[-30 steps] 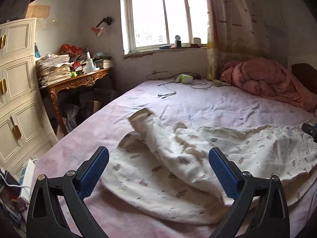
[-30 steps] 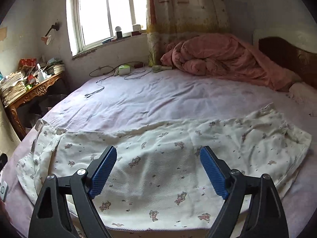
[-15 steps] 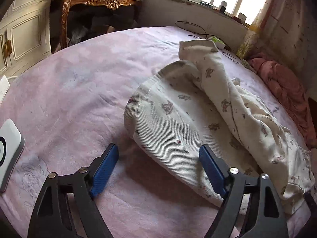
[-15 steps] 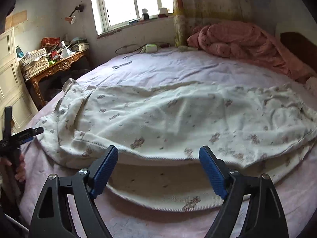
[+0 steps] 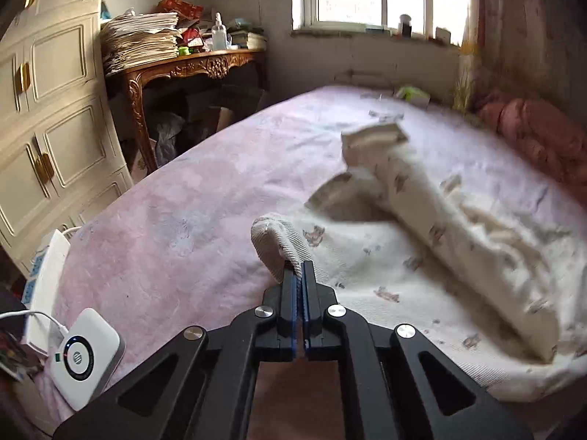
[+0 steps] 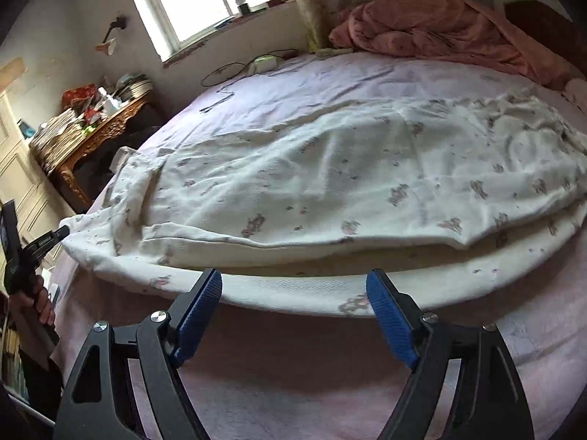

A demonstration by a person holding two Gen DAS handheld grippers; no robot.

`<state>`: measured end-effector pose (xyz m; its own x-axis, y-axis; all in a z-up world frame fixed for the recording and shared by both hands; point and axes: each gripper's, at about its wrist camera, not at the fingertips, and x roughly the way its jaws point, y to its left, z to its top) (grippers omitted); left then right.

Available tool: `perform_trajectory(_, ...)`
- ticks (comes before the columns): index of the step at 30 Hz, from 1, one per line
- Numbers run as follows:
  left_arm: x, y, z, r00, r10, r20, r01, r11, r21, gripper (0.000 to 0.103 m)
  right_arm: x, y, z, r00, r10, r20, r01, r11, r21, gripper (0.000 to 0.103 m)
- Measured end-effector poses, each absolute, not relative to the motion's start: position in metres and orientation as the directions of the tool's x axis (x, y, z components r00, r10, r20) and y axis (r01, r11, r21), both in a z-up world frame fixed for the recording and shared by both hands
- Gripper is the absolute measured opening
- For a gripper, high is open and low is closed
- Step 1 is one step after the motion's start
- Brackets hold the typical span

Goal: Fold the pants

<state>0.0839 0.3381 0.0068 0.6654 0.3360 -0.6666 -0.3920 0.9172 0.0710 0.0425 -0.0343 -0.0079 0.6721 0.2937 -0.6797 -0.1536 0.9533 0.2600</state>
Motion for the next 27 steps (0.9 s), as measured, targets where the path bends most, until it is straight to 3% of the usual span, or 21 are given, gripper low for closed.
perform_trajectory(3,0.074,0.323,-0.016,0.616,0.431,-0.659,-0.408,0.891,0.201,0.013,0.048,-0.014,0.004,0.666,0.328,-0.670,-0.226,0.945,0.237,0.083)
perform_trajectory(7,0.041,0.327,0.021,0.694,0.469,-0.546,-0.482,0.866,0.131,0.044,0.059,0.009,0.009,0.668,0.324,-0.670,-0.276,0.944,0.181,0.083)
perform_trajectory(12,0.064,0.325,0.062,0.769,0.333,-0.546,-0.364,0.930,0.054,0.050,0.083,0.038,-0.005,0.641,0.325,-0.696,-0.299,0.940,0.164,0.083)
perform_trajectory(14,0.086,0.319,0.071,0.788,0.241,-0.566,-0.290,0.957,0.004,0.061,0.089,0.045,-0.019,0.613,0.319,-0.723,-0.290,0.942,0.170,0.072)
perform_trajectory(15,0.099,0.317,0.072,0.793,0.214,-0.570,-0.268,0.963,-0.012,0.061,0.092,0.047,-0.026,0.595,0.315,-0.740,-0.281,0.943,0.175,0.066)
perform_trajectory(17,0.128,0.305,0.073,0.777,0.195,-0.598,-0.243,0.970,0.000,0.061,0.093,0.050,-0.043,0.540,0.346,-0.768,-0.278,0.934,0.226,0.039)
perform_trajectory(24,0.198,0.233,0.065,0.699,-0.015,-0.715,-0.001,1.000,-0.021,0.065,0.082,0.049,-0.053,0.541,0.343,-0.768,-0.280,0.934,0.221,0.035)
perform_trajectory(27,0.240,0.225,0.047,0.610,-0.001,-0.792,-0.053,0.998,-0.042,0.065,0.083,0.046,-0.053,0.539,0.360,-0.761,-0.277,0.929,0.244,0.035)
